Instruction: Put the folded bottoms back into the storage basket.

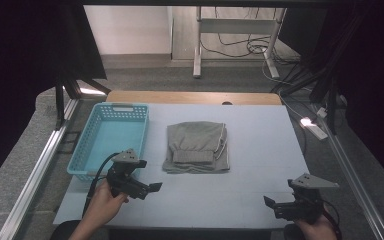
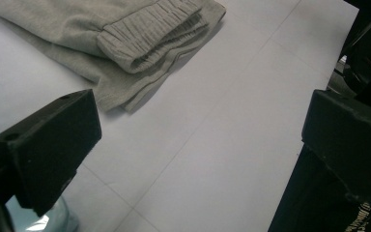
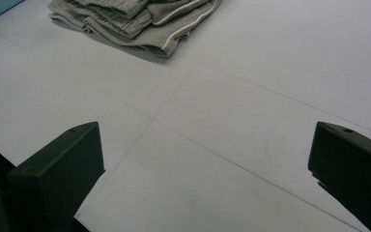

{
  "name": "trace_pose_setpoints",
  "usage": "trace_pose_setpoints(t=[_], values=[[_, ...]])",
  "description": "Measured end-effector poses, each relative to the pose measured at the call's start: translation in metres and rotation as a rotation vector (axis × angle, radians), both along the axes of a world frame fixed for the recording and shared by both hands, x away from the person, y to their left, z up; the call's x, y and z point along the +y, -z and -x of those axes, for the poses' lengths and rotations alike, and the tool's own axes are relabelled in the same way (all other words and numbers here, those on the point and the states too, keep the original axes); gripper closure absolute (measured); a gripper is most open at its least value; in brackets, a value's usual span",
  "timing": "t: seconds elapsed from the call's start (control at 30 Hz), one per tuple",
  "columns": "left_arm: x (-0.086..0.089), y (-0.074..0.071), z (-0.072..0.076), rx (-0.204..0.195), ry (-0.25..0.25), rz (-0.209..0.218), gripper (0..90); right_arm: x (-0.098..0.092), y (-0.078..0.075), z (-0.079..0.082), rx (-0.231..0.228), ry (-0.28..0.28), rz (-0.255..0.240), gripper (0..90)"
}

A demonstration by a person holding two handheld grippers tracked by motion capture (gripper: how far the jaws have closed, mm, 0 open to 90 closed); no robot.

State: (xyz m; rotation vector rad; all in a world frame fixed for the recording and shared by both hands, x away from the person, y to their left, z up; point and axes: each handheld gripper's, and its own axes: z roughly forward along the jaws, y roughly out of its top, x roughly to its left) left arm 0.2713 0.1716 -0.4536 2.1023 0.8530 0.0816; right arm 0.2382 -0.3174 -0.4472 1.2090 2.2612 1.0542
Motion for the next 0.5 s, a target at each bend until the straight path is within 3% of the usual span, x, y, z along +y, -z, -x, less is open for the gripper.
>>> trace_pose_setpoints(t=[0.13,0.5], values=[[-0.004,0.002,-0.006,-0.007,0.005,-0.025,0.0,0.000,0.000,0.000,-0.001,-0.001,0.002,0.0],[-0.015,0.006,-0.017,0.016,0.007,-0.018,0.0,0.001,0.000,0.000,0.000,-0.003,0.008,0.0]])
